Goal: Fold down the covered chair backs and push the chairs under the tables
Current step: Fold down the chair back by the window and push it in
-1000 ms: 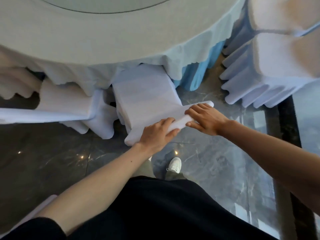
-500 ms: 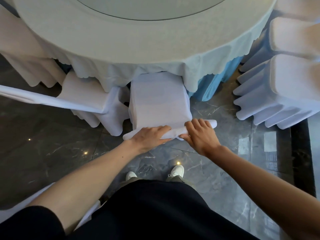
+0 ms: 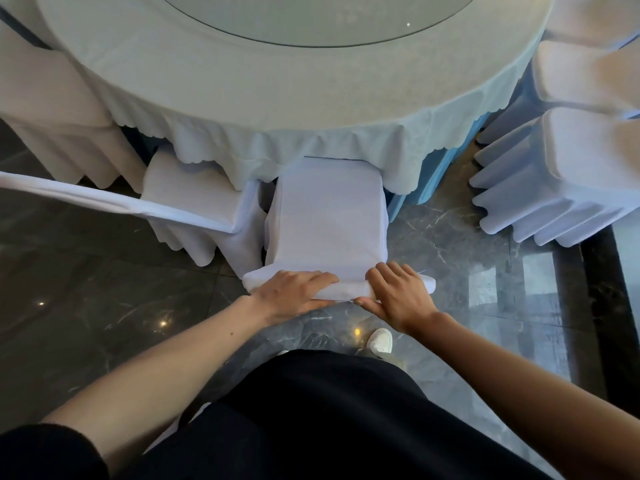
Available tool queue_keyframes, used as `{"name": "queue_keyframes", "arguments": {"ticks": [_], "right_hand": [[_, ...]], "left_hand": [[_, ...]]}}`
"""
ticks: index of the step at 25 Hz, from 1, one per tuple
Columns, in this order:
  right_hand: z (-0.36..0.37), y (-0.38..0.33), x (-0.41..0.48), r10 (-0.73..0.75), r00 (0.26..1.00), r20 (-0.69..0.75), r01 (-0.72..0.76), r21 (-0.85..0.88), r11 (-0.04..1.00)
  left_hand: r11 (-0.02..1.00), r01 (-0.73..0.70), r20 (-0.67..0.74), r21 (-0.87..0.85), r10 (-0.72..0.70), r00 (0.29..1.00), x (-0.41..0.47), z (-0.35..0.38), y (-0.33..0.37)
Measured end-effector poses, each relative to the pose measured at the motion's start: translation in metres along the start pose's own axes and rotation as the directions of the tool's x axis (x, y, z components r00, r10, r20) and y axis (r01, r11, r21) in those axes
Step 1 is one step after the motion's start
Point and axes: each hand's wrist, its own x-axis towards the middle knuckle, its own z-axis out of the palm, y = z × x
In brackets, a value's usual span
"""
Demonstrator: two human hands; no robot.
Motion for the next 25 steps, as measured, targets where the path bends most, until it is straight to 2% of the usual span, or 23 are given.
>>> {"name": "queue_keyframes", "arguments": {"ticks": [4,7,13,16,19,25], "right_hand": [[0.009,-0.034,0.011,-0.059,0.995,-0.079,0.062,0.038,0.997],[0.015,-0.046,0.016,-0.041,0.995,-0.093,0.049,0.088,0.995],[0.017,-0.043,0.025,-0.021,0.996,-0.089,0.027,0.074,0.997],[0.019,-0.037,0.037,-0.029,0.994,-0.107,0.037,0.068,0.997],[0.019,-0.026,0.058,-0.037,0.992,-0.123,0.046,0.076,0.996],[0.024,-0.010,0.116,-0.045,0.990,-0.132,0.056,0.075,0.996]], "left_hand": [[0.999,0.029,-0.035,-0.041,-0.031,0.999,-0.029,-0.016,-0.016],[0.998,0.062,-0.053,-0.012,-0.063,0.997,-0.048,-0.018,-0.030],[0.998,-0.048,0.022,0.042,0.047,0.999,-0.040,-0.020,-0.053],[0.999,-0.047,0.020,0.021,0.046,0.999,-0.033,-0.023,-0.065],[1.000,0.001,0.058,0.000,-0.001,0.998,-0.018,-0.030,-0.079],[0.983,0.186,0.179,-0.009,-0.181,0.967,0.013,-0.062,-0.117]]}}
